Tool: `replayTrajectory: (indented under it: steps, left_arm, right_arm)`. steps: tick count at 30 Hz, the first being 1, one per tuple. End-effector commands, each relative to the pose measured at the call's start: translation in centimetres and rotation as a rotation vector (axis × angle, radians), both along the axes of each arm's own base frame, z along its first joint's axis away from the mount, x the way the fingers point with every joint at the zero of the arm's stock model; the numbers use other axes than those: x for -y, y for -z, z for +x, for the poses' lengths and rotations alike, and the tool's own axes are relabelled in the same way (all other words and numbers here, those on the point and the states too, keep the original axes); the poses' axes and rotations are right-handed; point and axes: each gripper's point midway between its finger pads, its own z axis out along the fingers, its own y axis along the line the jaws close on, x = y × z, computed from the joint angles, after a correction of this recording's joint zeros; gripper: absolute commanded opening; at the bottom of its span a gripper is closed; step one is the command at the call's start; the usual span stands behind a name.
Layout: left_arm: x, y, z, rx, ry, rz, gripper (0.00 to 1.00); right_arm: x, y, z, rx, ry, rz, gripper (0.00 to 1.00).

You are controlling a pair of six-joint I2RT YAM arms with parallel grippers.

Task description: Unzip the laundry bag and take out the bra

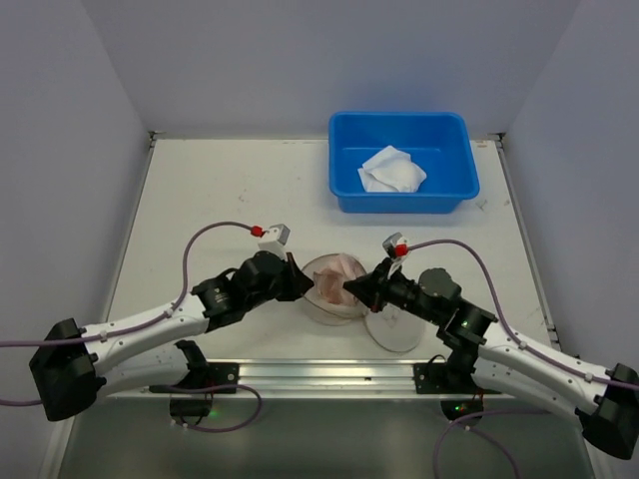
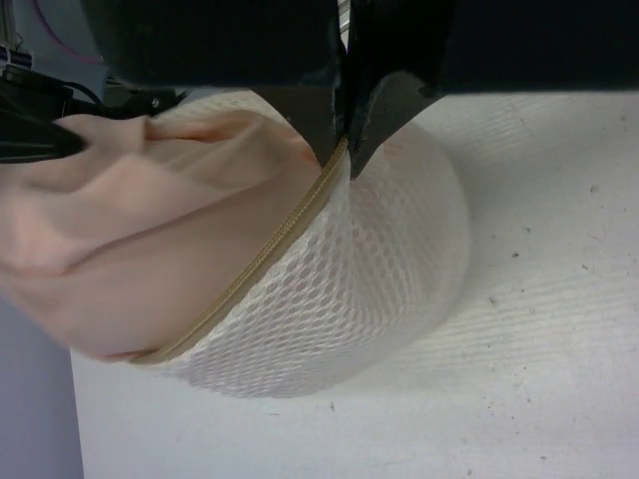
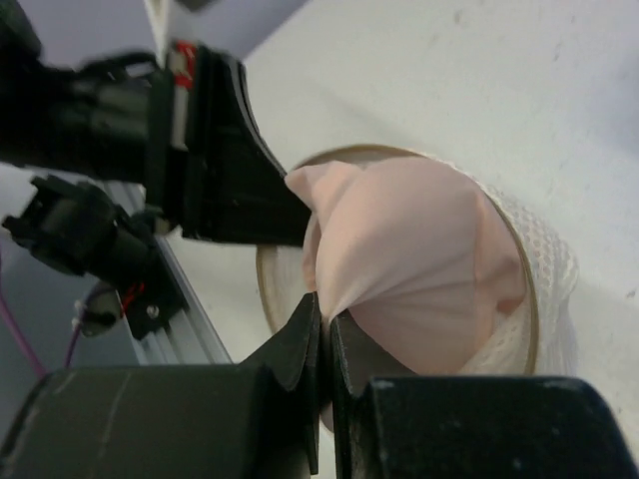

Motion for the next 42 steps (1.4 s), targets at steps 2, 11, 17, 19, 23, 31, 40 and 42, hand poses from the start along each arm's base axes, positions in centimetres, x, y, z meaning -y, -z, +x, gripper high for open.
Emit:
replayTrajectory:
  steps: [2,11,17,19,23,31,40,42]
  left_arm:
    - [0.2,0.5,0.5,0.004,0.006,0.06,0.0]
    - [0.0,5.1,0.0,-0.077,0.007,0.129,0.0]
    - [-0.6,5.9,-0.2,-0.091,-0.004,0.154,0.0]
    - [-0.9,6.0,-0.2,-0.089,-0.014,0.164,0.0]
    - [-1.3,6.1,0.0,-0.082,-0.023,0.188,0.0]
    - [-1.5,6.2,0.3,-0.076,-0.02,0.202,0.0]
    - [-1.5,6.5,0.0,-0.073,0.009,0.21,0.0]
    - [-1.5,6.4,0.0,-0.071,0.011,0.212,0.0]
  right_arm:
    - [-1.7,-0.7,-1.1,-0.041,-0.095,0.076,0.0]
    - [-2.5,-12.2,-1.8,0.164,-0.168,0.322,0.0]
    - [0.9,-18.1,-1.1,0.307,-0.024,0.387,0.0]
    - [2.9,-20.0,0.5,0.351,0.111,0.376,0.0]
    - [6.0,-21.8,3.8,0.386,0.334,0.236,0.0]
    - [12.1,-27.1,12.3,0.466,0.711,0.042,0.0]
    - [16.7,-25.1,25.8,0.412,0.899,-0.098,0.0]
    - [17.6,-23.8,29.3,0.388,0.91,-0.133,0.0]
